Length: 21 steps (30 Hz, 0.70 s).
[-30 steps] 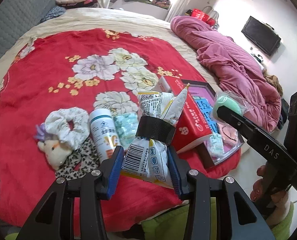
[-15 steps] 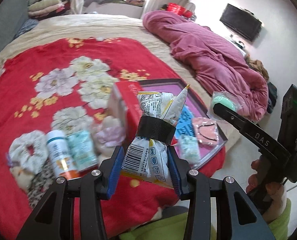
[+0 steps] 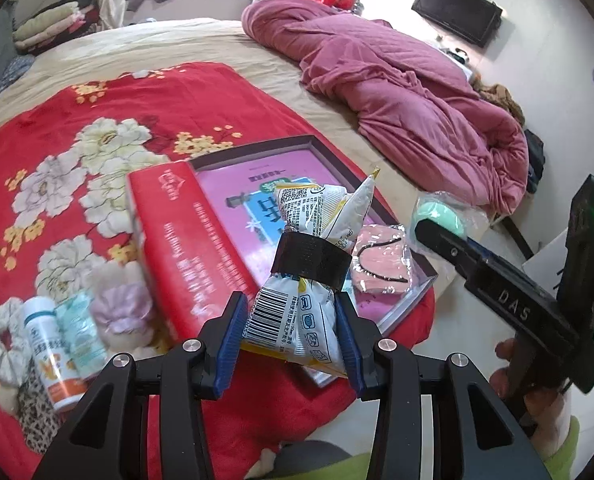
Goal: Organize soft objects
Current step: 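Lift the snack bag and green sponge and carry both over the grey tray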
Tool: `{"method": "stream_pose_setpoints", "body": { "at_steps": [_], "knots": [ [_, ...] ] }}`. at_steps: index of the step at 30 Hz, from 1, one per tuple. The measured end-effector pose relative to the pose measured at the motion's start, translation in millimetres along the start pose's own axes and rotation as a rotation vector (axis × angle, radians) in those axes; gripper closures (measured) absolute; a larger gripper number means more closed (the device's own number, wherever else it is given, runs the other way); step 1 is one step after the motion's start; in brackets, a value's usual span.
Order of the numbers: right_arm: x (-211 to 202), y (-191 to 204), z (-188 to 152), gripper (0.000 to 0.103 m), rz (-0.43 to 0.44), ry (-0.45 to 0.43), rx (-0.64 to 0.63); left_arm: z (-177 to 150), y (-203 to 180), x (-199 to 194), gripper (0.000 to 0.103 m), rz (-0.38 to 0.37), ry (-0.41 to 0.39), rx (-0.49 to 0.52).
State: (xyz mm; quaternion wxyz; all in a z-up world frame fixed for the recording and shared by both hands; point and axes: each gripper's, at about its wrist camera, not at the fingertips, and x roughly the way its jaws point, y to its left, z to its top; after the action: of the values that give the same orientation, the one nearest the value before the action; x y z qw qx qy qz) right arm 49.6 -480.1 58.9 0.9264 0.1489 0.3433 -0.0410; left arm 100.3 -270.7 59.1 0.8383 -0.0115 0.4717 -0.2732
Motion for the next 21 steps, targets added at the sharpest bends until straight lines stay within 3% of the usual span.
{"method": "stream_pose_setpoints", "body": {
  "at_steps": [21],
  "knots": [
    [31,-22,-18,0.058,-0.055,0.108,-0.025,28,-31,76,0.057,0.122,0.100,0.087]
  ]
}}
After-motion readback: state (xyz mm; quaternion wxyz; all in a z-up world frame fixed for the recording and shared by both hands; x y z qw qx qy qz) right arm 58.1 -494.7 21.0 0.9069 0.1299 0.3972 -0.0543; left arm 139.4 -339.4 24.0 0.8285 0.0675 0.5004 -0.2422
